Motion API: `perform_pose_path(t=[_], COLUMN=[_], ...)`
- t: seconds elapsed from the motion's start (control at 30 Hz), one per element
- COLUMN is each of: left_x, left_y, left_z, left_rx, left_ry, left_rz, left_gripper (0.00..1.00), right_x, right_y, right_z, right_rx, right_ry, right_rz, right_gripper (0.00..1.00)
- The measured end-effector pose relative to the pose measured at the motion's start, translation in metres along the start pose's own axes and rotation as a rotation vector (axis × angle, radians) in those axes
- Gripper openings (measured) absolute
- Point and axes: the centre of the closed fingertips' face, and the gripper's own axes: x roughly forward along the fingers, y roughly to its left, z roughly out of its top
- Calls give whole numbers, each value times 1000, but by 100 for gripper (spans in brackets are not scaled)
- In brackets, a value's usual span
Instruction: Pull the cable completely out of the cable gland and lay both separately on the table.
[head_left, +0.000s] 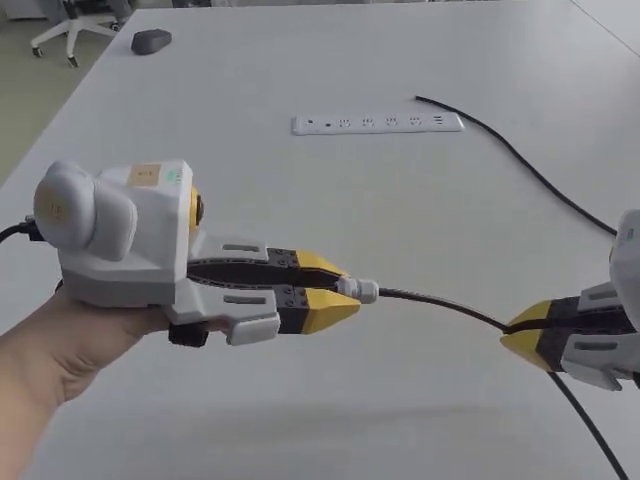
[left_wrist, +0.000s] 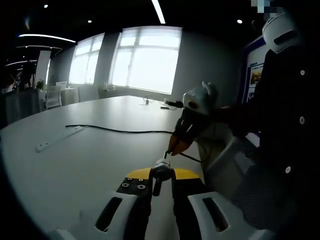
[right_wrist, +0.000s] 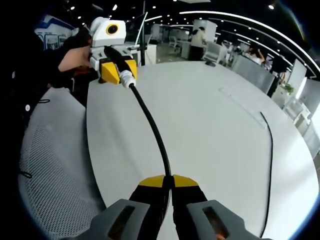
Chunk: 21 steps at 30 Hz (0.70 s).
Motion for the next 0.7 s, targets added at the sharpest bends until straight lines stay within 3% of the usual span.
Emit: perform_pose_path(t=[0.37,0.47,0.63,0.7], left_x=[1,0,0,1], left_y=[3,4,5,3], left_z=[-2,-2,-1,-1], left_rx=[16,8,-5,-4], left_ry=[7,6,0,-2], left_rz=[14,16,22,19], left_gripper=[15,15,15,15], right_x=[2,1,-2,-3], right_y=[-1,-3,5,10], right_z=[0,3,21,37], right_rx=[-50,-45,-30,-35], right_ry=[-1,-15,-75,-119], right_rz=[-10,-18,19,33], right_gripper=[0,6,12,14])
